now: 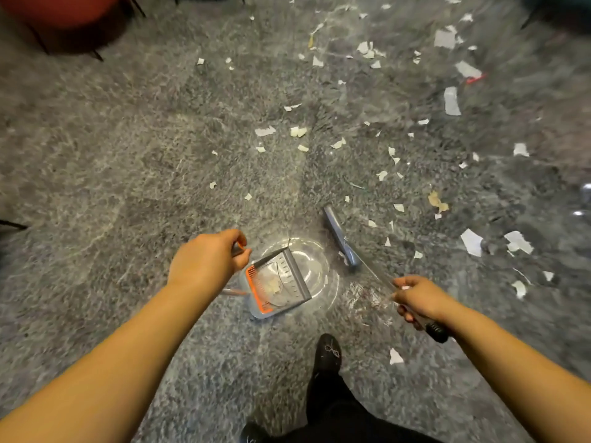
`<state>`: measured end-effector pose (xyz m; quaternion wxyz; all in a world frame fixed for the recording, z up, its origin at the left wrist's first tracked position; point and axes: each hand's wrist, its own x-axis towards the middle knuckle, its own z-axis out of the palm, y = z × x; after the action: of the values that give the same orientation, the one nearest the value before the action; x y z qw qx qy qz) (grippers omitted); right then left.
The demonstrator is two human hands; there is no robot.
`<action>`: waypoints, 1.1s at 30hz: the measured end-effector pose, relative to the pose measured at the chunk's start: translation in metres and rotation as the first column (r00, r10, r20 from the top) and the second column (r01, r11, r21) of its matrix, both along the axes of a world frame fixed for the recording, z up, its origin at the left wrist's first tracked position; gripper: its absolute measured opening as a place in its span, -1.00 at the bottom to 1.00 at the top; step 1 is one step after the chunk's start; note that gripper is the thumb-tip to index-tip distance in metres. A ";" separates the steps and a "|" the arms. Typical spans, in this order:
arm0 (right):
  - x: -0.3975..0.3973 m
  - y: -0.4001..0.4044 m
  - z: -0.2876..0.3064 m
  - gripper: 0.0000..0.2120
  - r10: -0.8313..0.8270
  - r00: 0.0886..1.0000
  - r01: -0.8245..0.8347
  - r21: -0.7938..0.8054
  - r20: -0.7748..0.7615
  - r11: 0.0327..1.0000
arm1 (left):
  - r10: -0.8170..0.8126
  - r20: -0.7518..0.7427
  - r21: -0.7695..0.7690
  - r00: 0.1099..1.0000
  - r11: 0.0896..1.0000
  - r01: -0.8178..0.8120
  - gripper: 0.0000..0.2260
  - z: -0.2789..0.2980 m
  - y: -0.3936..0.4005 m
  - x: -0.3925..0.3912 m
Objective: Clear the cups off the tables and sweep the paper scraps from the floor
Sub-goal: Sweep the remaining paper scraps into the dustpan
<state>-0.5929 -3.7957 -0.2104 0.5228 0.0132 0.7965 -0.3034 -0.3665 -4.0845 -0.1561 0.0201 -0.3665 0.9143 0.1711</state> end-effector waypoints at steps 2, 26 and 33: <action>-0.025 -0.001 -0.010 -0.79 0.009 1.000 -0.009 0.028 -0.021 1.000 | 0.003 0.033 0.002 0.999 1.000 -0.003 -0.85 -0.004 -0.005 -0.026; 0.057 -0.067 -0.054 -0.83 0.258 0.950 -0.263 0.006 0.174 0.965 | -0.011 0.027 0.036 1.000 0.999 0.010 -0.86 -0.007 -0.049 -0.082; 0.110 -0.076 -0.040 -0.74 0.136 0.962 -0.115 -0.100 0.237 0.988 | -0.026 -0.021 0.040 0.999 0.999 0.027 -0.89 -0.013 -0.063 -0.058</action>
<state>-0.4832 -3.8714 -0.2501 0.6346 -0.0228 0.7121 -0.2995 -0.4246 -4.1479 -0.1691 0.0206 -0.3523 0.9155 0.1930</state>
